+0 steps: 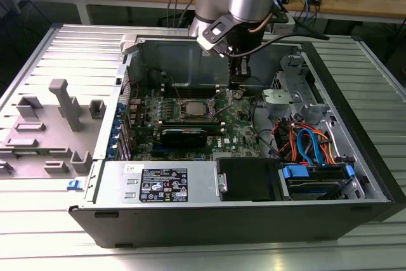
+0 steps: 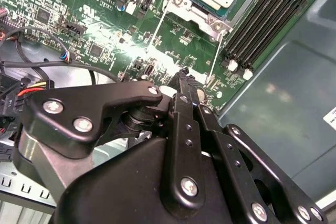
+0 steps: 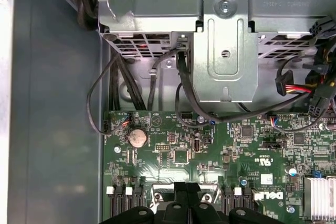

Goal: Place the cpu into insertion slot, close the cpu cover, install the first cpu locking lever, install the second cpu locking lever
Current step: 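Close the cpu cover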

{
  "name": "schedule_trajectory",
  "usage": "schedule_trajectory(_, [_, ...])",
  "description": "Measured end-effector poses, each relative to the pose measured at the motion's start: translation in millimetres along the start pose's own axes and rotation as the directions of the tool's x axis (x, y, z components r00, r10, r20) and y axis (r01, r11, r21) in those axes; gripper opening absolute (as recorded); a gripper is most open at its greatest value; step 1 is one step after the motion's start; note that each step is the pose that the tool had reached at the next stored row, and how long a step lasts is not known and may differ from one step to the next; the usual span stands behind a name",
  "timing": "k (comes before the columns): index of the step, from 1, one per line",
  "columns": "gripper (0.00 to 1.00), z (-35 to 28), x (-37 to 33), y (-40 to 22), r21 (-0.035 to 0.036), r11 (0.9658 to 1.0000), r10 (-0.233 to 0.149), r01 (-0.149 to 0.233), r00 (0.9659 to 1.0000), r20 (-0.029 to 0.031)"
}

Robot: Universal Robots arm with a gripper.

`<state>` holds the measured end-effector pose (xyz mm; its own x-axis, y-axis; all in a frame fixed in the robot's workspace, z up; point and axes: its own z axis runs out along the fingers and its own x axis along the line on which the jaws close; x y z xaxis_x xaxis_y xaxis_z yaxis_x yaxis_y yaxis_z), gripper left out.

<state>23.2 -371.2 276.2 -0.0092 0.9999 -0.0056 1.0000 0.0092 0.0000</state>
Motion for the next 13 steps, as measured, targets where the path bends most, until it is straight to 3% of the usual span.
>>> schedule_trajectory(8, [0.11,0.0,0.1,6.1,0.0000,1.0000,0.000,0.000,1.0000,0.0001])
schedule_trajectory(13, [0.11,0.0,0.1,6.6,0.0000,1.0000,0.000,0.000,1.0000,0.0001])
